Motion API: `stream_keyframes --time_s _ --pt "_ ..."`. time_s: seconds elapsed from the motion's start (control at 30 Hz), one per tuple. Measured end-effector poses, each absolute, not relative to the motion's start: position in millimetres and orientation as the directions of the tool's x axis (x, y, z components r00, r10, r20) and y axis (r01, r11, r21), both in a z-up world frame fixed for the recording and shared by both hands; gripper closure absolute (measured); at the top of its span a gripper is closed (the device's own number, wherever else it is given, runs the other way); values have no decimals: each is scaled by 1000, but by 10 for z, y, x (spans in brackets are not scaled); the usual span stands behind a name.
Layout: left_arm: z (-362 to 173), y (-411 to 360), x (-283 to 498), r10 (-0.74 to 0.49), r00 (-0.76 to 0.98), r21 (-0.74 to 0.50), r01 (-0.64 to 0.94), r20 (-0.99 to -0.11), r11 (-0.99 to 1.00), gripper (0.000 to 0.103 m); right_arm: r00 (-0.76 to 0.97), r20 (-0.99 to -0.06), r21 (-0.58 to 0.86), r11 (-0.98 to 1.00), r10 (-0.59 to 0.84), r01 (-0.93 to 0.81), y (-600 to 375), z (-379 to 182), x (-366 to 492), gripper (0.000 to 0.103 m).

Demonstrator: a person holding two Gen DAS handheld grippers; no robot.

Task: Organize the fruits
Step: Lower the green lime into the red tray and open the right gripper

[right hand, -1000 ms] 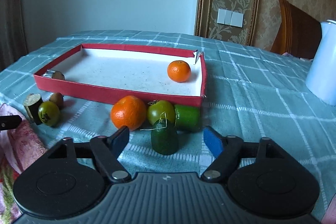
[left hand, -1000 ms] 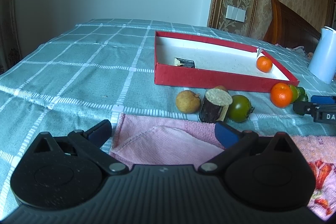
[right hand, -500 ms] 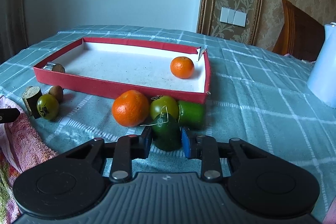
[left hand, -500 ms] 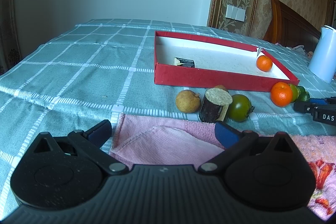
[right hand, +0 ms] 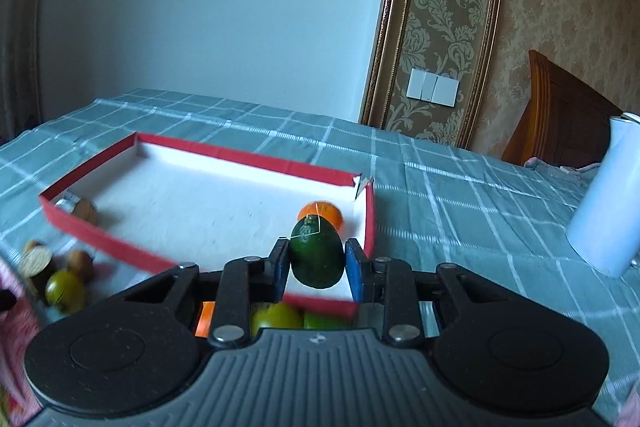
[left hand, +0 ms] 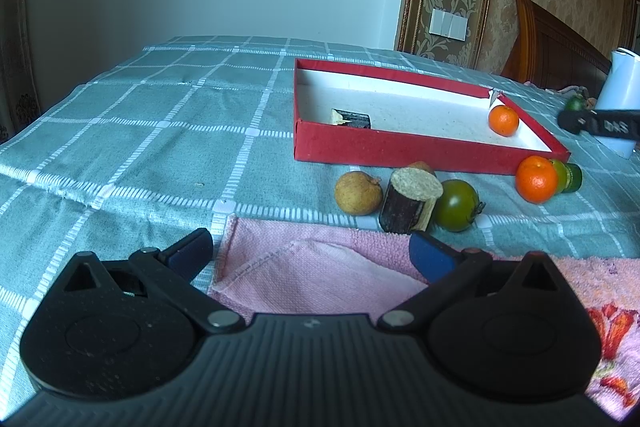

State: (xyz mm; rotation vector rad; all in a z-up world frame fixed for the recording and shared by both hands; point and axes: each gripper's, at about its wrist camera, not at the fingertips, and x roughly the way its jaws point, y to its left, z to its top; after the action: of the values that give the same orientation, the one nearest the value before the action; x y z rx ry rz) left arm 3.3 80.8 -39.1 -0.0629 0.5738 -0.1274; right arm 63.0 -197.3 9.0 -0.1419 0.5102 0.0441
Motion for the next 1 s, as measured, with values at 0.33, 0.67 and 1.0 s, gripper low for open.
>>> stream_keyframes --time_s 0.33,0.67,1.0 --pt "-386 811 32 -139 832 -96 103 -536 990 0 801 -599 -56 996 17 -63 -2011 -190 1269 74" --pt "-383 809 34 -136 832 -91 103 -538 990 0 783 -622 -34 998 15 -46 -2034 -360 1362 74" --pt "-385 811 33 -134 831 -87 103 -539 991 0 784 -617 56 997 72 -48 -2135 -238 1210 36"
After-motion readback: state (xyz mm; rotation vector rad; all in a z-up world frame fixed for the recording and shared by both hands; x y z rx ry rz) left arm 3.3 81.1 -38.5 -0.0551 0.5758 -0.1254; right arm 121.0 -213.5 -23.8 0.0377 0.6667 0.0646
